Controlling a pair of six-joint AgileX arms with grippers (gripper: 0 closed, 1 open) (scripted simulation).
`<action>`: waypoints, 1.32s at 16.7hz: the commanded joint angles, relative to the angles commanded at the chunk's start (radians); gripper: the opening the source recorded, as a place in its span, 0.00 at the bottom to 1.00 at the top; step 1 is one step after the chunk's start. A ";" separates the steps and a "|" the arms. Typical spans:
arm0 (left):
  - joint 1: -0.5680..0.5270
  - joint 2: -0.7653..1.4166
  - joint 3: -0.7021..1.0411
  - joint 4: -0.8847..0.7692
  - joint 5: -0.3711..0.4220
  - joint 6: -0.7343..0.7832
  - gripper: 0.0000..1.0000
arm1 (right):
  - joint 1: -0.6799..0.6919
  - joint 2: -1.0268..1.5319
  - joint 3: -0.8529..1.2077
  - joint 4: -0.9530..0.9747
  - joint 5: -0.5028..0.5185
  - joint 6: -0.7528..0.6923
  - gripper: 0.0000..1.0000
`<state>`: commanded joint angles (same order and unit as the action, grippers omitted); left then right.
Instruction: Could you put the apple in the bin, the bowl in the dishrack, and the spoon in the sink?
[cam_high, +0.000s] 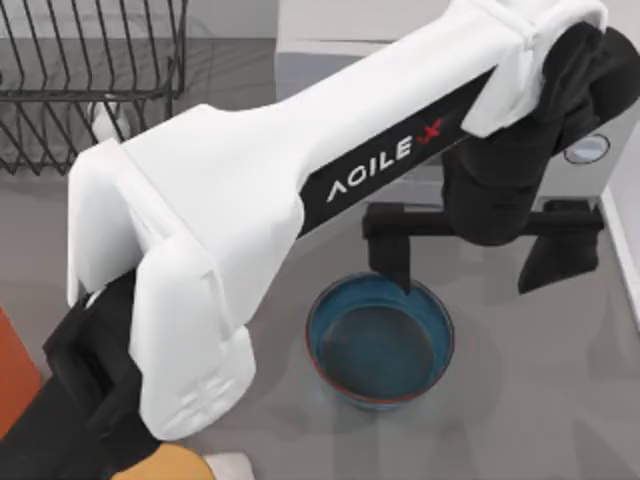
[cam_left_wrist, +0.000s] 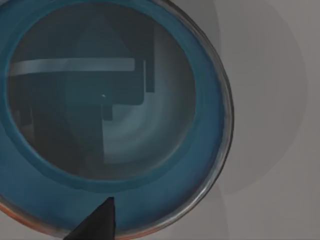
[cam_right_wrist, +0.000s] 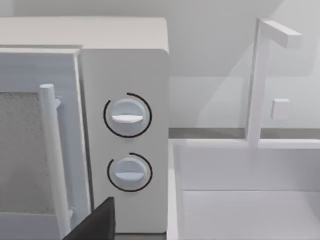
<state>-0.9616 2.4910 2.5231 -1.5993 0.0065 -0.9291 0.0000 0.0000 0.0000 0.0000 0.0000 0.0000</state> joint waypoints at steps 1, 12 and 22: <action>-0.002 0.005 0.005 -0.003 0.000 -0.002 1.00 | 0.000 0.000 0.000 0.000 0.000 0.000 1.00; 0.003 -0.018 -0.230 0.209 0.000 0.003 1.00 | 0.000 0.000 0.000 0.000 0.000 0.000 1.00; 0.000 -0.033 -0.462 0.426 0.000 0.000 1.00 | 0.000 0.000 0.000 0.000 0.000 0.000 1.00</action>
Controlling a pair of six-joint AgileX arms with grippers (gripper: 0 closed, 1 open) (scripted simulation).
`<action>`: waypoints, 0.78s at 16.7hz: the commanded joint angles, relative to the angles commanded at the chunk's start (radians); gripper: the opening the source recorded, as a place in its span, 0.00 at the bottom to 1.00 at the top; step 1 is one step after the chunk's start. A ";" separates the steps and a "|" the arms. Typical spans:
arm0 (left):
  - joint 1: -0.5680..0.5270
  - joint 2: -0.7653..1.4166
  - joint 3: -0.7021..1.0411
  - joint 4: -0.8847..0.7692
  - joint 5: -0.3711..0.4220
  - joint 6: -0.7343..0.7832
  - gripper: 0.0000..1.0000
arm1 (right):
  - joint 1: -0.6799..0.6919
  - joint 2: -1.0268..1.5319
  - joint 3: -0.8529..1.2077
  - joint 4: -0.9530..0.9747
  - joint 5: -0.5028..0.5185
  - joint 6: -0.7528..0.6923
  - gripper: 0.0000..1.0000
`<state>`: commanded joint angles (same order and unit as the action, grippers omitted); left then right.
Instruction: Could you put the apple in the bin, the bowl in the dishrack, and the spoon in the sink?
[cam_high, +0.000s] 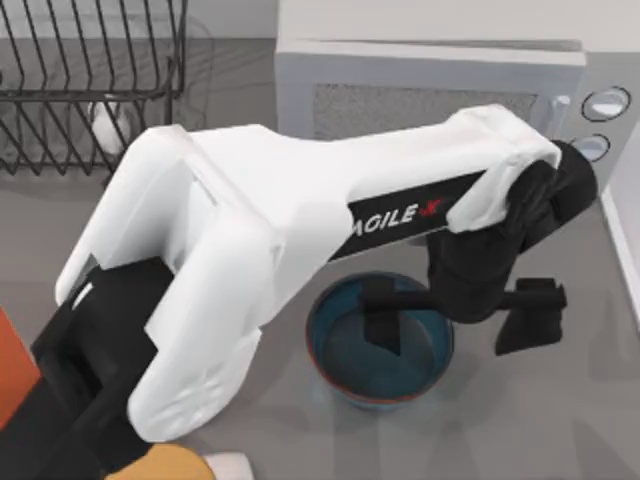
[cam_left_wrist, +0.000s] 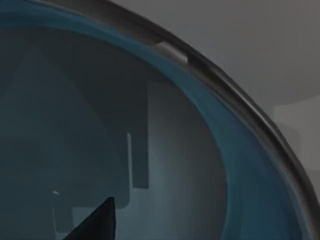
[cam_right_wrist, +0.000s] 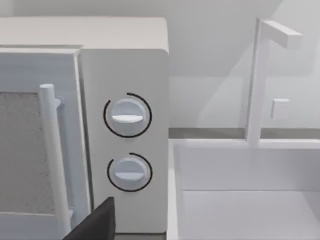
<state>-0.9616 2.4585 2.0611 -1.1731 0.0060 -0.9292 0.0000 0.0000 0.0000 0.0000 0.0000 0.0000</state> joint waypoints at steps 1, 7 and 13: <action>0.000 0.000 0.000 0.000 0.000 0.000 0.92 | 0.000 0.000 0.000 0.000 0.000 0.000 1.00; 0.000 0.000 0.000 0.000 0.000 0.000 0.47 | 0.000 0.000 0.000 0.000 0.000 0.000 1.00; 0.000 0.000 0.000 0.000 0.000 0.000 0.02 | 0.000 0.000 0.000 0.000 0.000 0.000 1.00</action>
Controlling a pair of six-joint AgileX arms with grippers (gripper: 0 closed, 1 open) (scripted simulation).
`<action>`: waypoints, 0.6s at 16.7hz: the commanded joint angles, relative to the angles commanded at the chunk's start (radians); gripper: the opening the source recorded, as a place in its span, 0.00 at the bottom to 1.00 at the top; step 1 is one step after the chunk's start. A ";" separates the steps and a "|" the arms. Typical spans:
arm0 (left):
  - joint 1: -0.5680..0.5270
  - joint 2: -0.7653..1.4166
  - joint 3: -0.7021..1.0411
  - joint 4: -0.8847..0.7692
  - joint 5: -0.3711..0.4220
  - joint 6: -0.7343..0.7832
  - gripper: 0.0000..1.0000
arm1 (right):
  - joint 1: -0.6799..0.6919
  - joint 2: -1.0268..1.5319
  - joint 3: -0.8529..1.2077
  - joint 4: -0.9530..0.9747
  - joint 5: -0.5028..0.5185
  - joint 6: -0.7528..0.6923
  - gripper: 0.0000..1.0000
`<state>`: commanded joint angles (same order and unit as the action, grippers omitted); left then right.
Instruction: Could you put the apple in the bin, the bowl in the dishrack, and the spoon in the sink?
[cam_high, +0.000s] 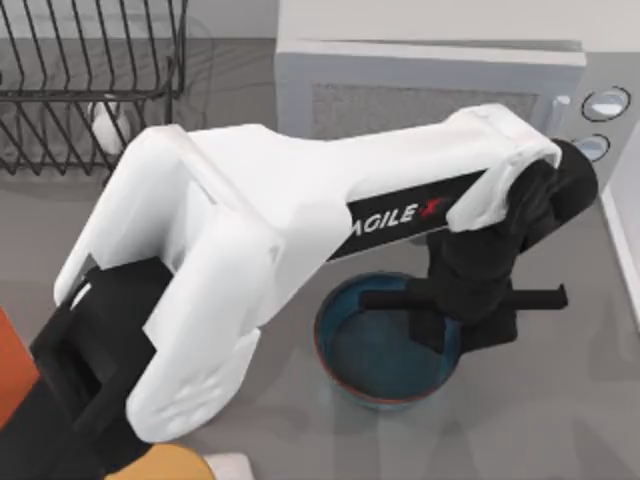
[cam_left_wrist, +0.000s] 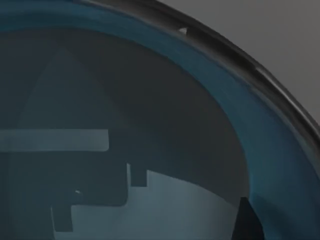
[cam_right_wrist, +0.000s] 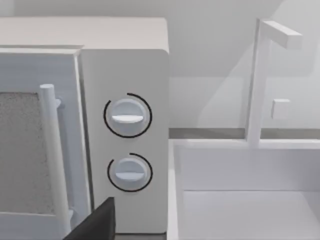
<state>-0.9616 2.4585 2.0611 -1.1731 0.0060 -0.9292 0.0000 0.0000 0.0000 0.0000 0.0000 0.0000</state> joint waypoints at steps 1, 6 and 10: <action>0.000 0.000 0.000 0.000 0.000 0.000 0.00 | 0.000 0.000 0.000 0.000 0.000 0.000 1.00; 0.000 0.000 0.000 0.000 0.000 0.000 0.00 | 0.000 0.000 0.000 0.000 0.000 0.000 1.00; 0.001 -0.005 0.000 -0.002 0.000 0.002 0.00 | 0.000 0.000 0.000 0.000 0.000 0.000 1.00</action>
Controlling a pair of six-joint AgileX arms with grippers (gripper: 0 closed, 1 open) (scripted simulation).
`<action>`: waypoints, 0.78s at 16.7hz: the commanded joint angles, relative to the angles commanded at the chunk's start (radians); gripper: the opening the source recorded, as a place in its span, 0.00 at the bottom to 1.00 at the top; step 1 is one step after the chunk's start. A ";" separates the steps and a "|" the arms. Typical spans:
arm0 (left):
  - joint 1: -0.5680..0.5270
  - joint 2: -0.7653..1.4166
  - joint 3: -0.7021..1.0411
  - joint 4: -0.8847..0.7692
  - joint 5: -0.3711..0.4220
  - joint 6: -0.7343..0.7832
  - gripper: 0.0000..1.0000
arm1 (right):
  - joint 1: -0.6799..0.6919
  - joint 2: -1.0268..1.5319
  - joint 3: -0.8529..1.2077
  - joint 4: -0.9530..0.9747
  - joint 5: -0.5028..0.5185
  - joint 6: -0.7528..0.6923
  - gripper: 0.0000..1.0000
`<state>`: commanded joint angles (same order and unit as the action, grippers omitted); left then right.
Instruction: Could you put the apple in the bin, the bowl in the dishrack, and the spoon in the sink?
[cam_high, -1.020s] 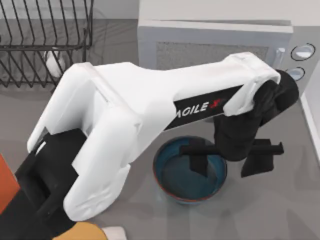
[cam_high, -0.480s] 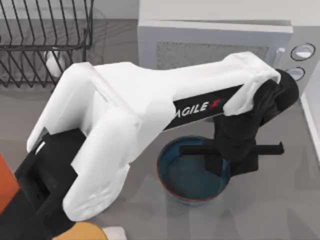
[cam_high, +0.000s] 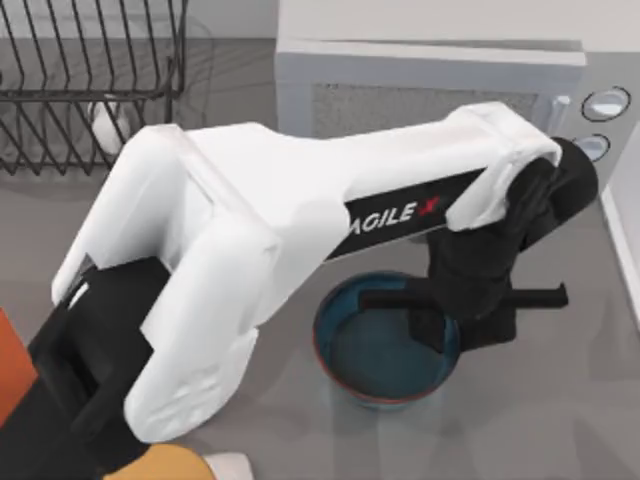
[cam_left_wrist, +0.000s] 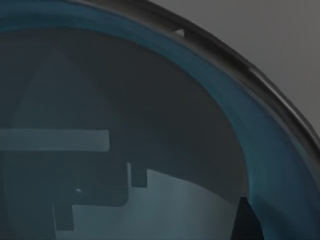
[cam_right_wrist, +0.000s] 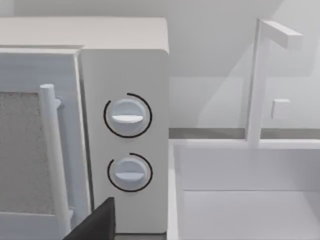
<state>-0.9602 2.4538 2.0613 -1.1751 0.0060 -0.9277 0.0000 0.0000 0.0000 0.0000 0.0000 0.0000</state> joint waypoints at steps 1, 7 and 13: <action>0.000 -0.002 0.013 -0.011 0.000 0.001 0.00 | 0.000 0.000 0.000 0.000 0.000 0.000 1.00; -0.003 0.024 0.257 -0.227 0.000 -0.005 0.00 | 0.000 0.000 0.000 0.000 0.000 0.000 1.00; -0.002 0.039 0.466 -0.427 0.000 -0.002 0.00 | 0.000 0.000 0.000 0.000 0.000 0.000 1.00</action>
<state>-0.9624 2.4926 2.5270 -1.6021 0.0063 -0.9298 0.0000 0.0000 0.0000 0.0000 0.0000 0.0000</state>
